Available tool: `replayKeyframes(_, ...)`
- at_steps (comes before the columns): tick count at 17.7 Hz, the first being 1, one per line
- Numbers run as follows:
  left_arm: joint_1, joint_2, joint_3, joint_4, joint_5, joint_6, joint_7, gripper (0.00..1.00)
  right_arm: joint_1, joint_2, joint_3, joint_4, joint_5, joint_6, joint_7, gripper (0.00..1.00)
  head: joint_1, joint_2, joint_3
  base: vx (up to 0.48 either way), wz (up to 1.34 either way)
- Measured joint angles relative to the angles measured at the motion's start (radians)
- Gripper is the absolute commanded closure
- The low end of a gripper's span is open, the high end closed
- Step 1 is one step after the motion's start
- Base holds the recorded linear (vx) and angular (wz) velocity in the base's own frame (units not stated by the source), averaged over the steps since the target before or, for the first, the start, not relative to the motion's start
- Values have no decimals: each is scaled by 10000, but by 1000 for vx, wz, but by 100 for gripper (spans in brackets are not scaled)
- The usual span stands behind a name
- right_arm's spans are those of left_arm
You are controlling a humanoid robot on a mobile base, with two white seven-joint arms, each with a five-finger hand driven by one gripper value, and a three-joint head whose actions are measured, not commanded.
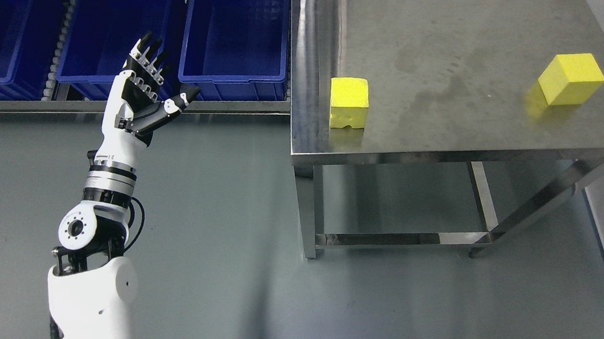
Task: Move yellow foam block to right shelf middle
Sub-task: 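Reach the left hand toward the yellow foam cube nearest the table edge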
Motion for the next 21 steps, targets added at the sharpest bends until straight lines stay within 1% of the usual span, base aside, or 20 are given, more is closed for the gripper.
replayKeyframes(5,-12,0,-150,1,0,-10,-157,0,0,0,0,0,0,0,0,0,0,0,0,0,8)
replayKeyframes(10,-509,203,-607,35,-110,-60,-1642,0,-1,0,0,0,0,0,0,0,0,0,0,0,0)
replayKeyframes(14,-1321,567,-1329,305,-308,-60,-2262,1,0,0,0,0,0,0,0,0,0,0,0,-4,-41)
replayKeyframes(17,-1944,799,-2103,709,-506,21,-2807,0,0,0,0,0,0,0,0,0,0,0,0,-8,-107)
replayKeyframes(21,-2343,922,-2873,1285,-1484,64,-3390,0,0,0,0,0,0,0,0,0,0,0,0,-11,-182)
